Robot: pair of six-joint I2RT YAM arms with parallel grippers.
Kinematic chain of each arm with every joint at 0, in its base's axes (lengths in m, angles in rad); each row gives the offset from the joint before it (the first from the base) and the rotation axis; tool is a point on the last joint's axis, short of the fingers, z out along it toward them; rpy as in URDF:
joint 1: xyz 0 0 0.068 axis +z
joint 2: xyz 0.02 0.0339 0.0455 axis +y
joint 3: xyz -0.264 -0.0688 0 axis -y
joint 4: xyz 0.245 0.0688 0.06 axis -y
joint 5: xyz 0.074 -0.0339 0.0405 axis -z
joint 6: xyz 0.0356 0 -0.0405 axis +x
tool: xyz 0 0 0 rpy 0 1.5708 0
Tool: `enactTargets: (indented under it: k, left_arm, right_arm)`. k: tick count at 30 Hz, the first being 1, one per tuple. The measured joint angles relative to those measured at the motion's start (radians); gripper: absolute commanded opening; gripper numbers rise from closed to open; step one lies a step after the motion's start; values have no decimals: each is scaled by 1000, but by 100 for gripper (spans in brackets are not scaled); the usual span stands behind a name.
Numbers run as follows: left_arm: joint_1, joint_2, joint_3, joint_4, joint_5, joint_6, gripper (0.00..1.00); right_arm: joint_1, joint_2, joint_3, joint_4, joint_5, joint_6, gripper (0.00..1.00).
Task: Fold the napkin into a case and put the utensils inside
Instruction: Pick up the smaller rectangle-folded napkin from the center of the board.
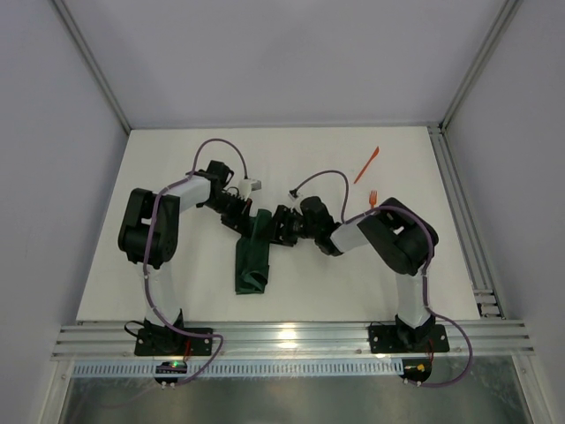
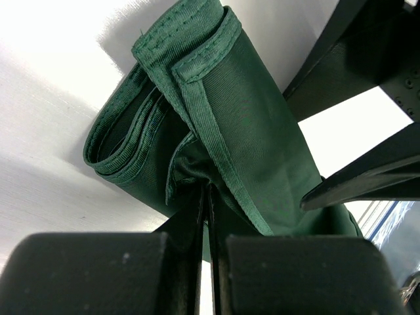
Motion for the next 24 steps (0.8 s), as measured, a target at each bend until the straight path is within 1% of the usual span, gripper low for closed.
enactTargets:
  k: [2,5,6,8,9,12,13,14,16,17,18,21,24]
  left_arm:
    - [0,0,-1,0,2,0,0]
    - [1,0,-1,0,3,0,0]
    - [2,0,-1,0,3,0,0]
    - [4,0,-1,0,5,0,0]
    - [6,0,-1,0,6,0,0]
    - [13,0,-1,-1,13,1,0]
    - [16,0,-1,-1,15,2,1]
    - [19,0,-1,-2,21,3,1]
    - [23,0,0,-6,34,9,9]
    - [24,0,0,-8,39,13,14]
    - [25,0,2,-15,47,22,21]
    - [32,0,15,-45,70,37,25]
    - [56,-7,42,-92,105,51,28]
  right_arm:
    - [0,22,15,17,-16,8,60]
    - [-1,48,39,29,-40,17,56]
    - [-1,56,46,30,-47,19,50]
    - [-1,71,54,33,-53,21,44]
    - [-2,77,55,37,-56,24,39]
    - [-5,83,54,33,-55,25,33]
    - [-6,82,54,28,-53,23,27]
    - [-6,82,55,18,-48,16,23]
    - [-6,79,59,-7,-44,6,15]
    - [-6,76,63,-25,-39,-3,7]
    - [-6,71,64,-43,-31,-14,4]
    - [-6,48,71,-102,-15,-42,4]
    - [-6,8,76,-190,18,-89,4]
